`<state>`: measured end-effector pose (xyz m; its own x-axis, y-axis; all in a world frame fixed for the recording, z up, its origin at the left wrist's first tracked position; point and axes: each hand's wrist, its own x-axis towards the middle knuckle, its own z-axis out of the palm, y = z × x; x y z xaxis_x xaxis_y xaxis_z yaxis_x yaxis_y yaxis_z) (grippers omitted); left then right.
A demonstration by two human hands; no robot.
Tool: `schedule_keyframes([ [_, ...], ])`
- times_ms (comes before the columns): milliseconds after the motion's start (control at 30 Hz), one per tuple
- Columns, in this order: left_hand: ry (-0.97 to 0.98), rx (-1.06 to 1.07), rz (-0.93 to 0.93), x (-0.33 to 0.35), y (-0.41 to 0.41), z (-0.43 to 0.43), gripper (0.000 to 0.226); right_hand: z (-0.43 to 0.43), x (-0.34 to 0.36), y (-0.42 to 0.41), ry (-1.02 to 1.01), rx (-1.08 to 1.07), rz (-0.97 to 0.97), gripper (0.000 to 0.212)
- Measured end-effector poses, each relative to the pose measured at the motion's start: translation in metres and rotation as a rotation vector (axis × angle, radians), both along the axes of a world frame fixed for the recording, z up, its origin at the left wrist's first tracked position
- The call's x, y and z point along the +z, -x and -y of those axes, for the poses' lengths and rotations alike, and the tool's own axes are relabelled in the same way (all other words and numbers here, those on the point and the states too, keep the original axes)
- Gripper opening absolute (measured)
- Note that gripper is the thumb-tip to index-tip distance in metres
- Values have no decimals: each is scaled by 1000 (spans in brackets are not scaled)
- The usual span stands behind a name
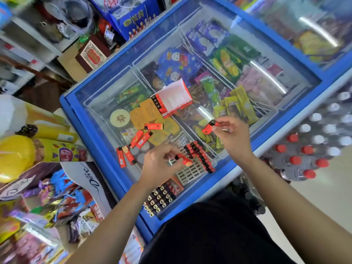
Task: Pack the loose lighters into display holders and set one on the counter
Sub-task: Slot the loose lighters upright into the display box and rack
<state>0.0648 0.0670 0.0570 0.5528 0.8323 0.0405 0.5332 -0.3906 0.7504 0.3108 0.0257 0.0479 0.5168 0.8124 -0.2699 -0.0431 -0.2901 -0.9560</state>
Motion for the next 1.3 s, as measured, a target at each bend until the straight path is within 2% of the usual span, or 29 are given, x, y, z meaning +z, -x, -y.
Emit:
schedule_keyframes([
  [167, -77, 14, -91, -36, -6, 30, 14, 20, -8, -1, 56, -40, -66, 20],
  [300, -274, 27, -135, -51, -19, 36, 10, 32, -15, -4, 91, -29, -28, 21],
  [533, -447, -52, -181, -60, -27, 33, 12, 51, -31, -14, 137, -21, 29, 22],
  [733, -597, -105, -294, -62, -32, 27, 30, 50, -30, -14, 160, -45, 10, 17],
  [800, -558, -100, -296, -61, -33, 24, 34, 40, -25, -12, 152, -25, 12, 17],
  [900, -458, -39, -185, -54, -33, 15, 28, 14, -15, -9, 115, 31, 32, 18],
  [1000, -297, 152, -154, -43, -29, -20, 10, -16, -9, -6, 64, 122, 106, 18],
  [1033, -248, 217, -173, -40, -29, -35, 12, -26, -8, -4, 53, 154, 125, 19],
  [1133, -113, 319, -229, -27, -28, -88, 41, -53, -7, 1, 26, 229, 170, 21],
  [1233, -66, 253, -318, -19, -30, -136, 63, -71, -3, 4, 19, 266, 199, 22],
  [1300, 13, 220, -372, -21, -33, -160, 70, -77, -2, 7, 29, 279, 229, 23],
])
